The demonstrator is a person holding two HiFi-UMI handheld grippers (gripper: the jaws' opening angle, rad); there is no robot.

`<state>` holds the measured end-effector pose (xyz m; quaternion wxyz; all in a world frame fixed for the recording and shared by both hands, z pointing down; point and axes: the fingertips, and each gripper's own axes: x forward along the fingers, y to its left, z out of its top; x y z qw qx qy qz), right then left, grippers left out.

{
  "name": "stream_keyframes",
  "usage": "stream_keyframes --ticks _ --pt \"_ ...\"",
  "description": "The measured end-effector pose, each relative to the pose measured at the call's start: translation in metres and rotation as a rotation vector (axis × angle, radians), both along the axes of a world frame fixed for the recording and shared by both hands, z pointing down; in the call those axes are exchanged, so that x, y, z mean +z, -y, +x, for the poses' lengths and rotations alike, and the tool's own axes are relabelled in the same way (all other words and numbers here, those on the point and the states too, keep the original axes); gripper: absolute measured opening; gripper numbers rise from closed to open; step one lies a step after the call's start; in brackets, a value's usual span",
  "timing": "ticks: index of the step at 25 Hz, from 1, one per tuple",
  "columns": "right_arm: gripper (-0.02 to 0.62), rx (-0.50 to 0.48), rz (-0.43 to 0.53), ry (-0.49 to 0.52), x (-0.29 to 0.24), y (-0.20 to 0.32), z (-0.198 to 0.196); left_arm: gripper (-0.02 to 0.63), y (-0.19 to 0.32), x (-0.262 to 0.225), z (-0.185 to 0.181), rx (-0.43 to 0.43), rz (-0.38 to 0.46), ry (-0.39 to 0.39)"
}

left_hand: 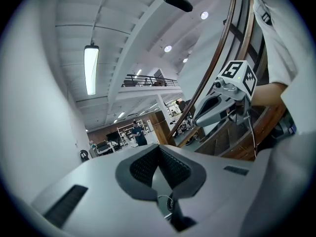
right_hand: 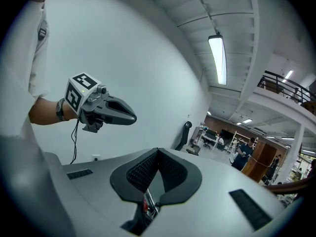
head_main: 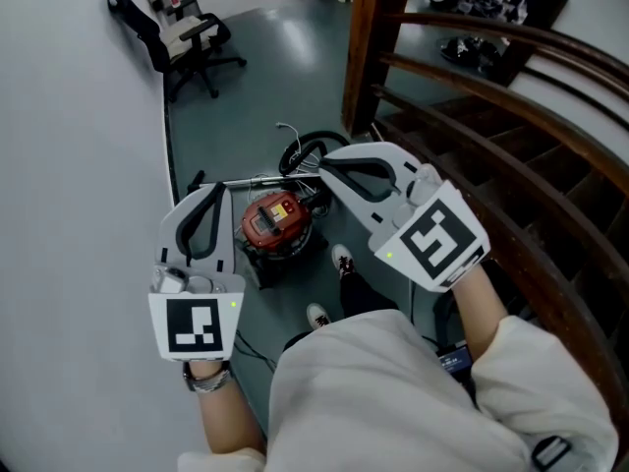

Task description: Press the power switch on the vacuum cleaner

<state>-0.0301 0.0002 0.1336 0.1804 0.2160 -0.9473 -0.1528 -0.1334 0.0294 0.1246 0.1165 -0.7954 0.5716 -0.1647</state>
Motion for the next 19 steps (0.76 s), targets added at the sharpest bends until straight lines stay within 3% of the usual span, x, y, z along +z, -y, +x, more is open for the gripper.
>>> stream_keyframes --ticks 19 --pt "0.028 0.006 -0.015 -0.009 0.007 0.015 -0.019 0.0 0.012 0.007 -0.019 0.013 -0.017 0.002"
